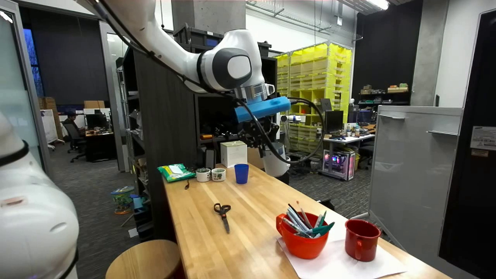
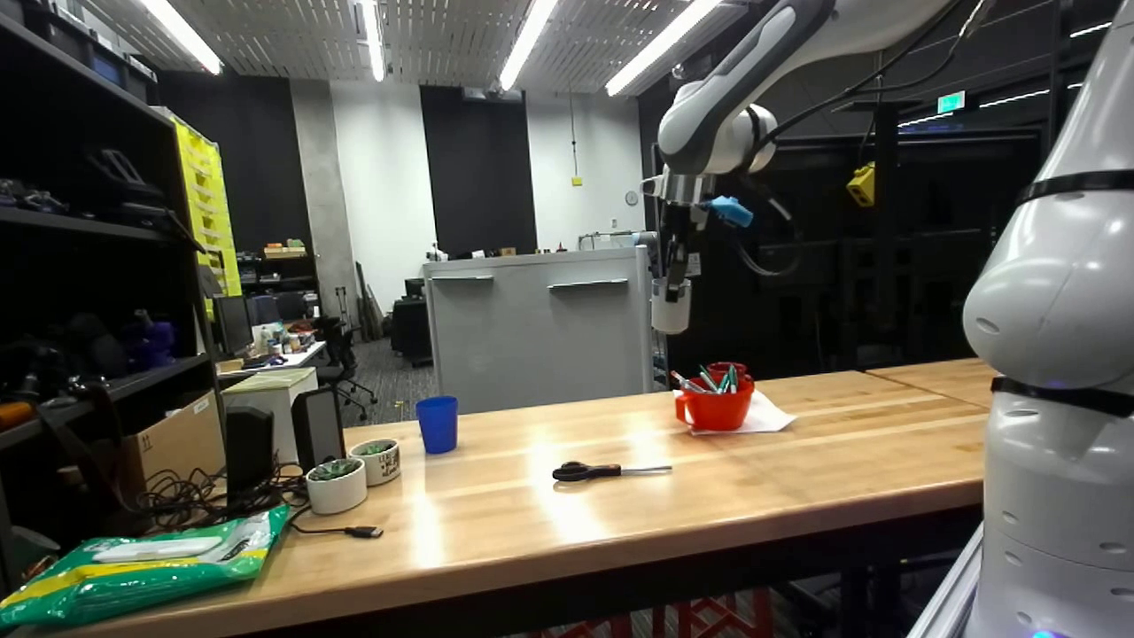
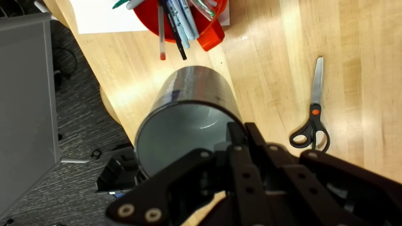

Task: Move the cup to the left

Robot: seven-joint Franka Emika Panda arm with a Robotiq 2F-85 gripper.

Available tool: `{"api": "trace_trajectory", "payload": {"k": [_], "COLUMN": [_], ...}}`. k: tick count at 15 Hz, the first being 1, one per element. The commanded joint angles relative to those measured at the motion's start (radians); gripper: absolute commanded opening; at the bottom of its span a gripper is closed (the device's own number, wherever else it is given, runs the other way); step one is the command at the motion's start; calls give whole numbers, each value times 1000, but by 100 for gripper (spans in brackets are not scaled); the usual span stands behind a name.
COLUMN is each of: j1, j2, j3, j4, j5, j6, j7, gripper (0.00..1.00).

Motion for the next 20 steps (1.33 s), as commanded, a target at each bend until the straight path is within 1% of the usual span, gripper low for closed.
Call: {"api": "trace_trajectory", "payload": {"k": [1, 5, 9, 12, 15, 20], "j1": [14, 41, 85, 122, 160, 204], "j2": [-26, -12, 13, 51, 112, 249], "j3": [-4, 1, 27, 65, 117, 204], "j4": [-10, -22, -21, -12, 10, 95], "j5": [-6, 2, 3, 2, 1, 3], "j6": [-27, -31, -34, -36, -29, -16], "j7": [-13, -68, -109, -113, -94, -51], "gripper": [2, 2, 2, 2, 2, 2]}}
